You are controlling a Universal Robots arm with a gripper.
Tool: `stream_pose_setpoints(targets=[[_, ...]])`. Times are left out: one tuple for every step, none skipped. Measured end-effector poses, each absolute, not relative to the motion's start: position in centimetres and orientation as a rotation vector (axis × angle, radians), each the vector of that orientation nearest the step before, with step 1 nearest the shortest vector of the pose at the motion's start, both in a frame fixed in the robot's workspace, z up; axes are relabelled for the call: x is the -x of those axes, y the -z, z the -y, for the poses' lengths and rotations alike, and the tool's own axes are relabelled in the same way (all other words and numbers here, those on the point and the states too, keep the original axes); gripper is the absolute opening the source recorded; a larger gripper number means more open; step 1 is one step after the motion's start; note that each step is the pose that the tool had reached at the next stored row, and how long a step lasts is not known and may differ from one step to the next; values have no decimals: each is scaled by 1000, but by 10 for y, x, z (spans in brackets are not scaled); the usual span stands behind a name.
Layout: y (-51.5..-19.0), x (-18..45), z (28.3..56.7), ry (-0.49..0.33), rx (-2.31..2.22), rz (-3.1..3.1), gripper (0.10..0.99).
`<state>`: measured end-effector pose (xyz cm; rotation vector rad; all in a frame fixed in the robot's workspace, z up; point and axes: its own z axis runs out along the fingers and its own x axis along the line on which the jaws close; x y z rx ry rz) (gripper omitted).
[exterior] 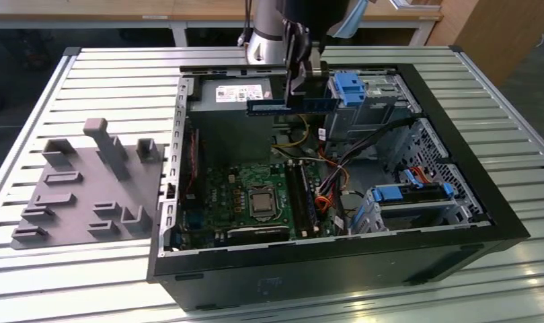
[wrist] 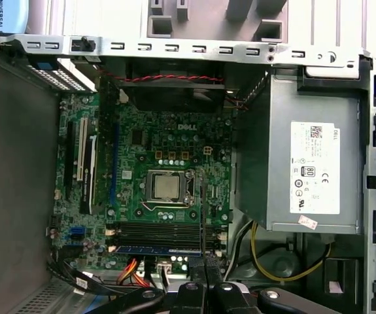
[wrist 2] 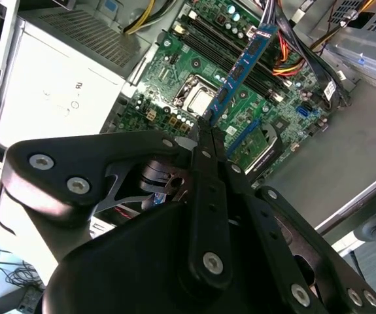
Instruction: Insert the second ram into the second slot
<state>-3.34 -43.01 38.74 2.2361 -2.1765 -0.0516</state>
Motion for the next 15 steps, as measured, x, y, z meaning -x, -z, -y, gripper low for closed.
stream_pose_setpoints(targets=[[-387,33,431,51,-2236,2176,118],[-387,33,432,52,-2236,2176,118],[-387,33,432,52,-2236,2177,118],[-387,33,433,51,-2236,2177,118],[-387,33,434,51,-2236,2176,118],[-387,33,434,51,-2236,2176,118],[-387,33,435,51,-2236,2176,118],[-387,33,435,51,-2236,2176,118],[-387,33,436,51,-2236,2176,118],[-387,33,436,51,-2236,2176,118],[-387,33,436,51,-2236,2176,118],[-387,33,436,51,-2235,2177,118],[-387,33,436,51,-2235,2177,118],[-387,33,436,51,-2234,2178,118],[-387,33,436,51,-2232,2180,118]])
